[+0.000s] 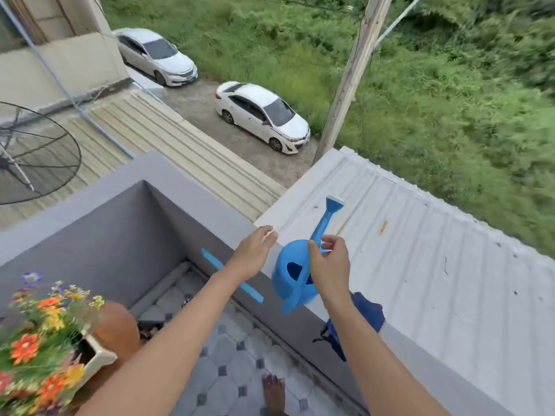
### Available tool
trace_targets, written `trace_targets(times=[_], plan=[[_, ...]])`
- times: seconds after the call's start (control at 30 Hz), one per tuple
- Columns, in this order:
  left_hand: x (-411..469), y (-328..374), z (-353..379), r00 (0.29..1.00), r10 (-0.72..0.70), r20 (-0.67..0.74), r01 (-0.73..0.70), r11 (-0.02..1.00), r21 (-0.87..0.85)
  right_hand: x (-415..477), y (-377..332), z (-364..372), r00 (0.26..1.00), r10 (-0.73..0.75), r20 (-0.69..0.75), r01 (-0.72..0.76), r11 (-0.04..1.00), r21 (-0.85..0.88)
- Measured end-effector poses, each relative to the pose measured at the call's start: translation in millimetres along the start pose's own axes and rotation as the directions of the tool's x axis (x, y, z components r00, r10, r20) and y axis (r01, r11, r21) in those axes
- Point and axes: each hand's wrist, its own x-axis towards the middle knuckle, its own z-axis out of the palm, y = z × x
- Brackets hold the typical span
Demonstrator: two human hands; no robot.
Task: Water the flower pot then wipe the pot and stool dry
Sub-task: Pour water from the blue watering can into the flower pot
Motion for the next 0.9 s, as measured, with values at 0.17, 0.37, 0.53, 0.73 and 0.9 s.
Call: trace_targets(times=[0.17, 0.37, 0.53, 0.73, 0.9], plan=[[21, -18, 49, 0.983, -0.137, 0.126, 0.154, 0.979, -0.134, 13, 18, -3, 0.98, 0.196, 0.041, -0.194, 0.98, -0.048], [14, -33, 65, 0.986, -0.165, 0.039, 0.17, 0.961, -0.219, 22, 14, -1, 0.949, 0.225, 0.221, -0.2, 0.971, -0.127], [-31, -41, 49, 0.979, -0.174, -0.11, 0.137, 0.949, -0.283, -3, -3, 19, 0.921, 0.147, 0.36, -0.064, 0.97, -0.234], [-100, -62, 9, 0.944, -0.155, -0.291, 0.043, 0.933, -0.357, -52, -39, 40, 0.843, 0.044, 0.536, 0.088, 0.972, -0.218], [-159, -87, -31, 0.899, -0.151, -0.411, -0.045, 0.902, -0.429, -103, -71, 76, 0.72, -0.08, 0.689, 0.328, 0.915, -0.236]])
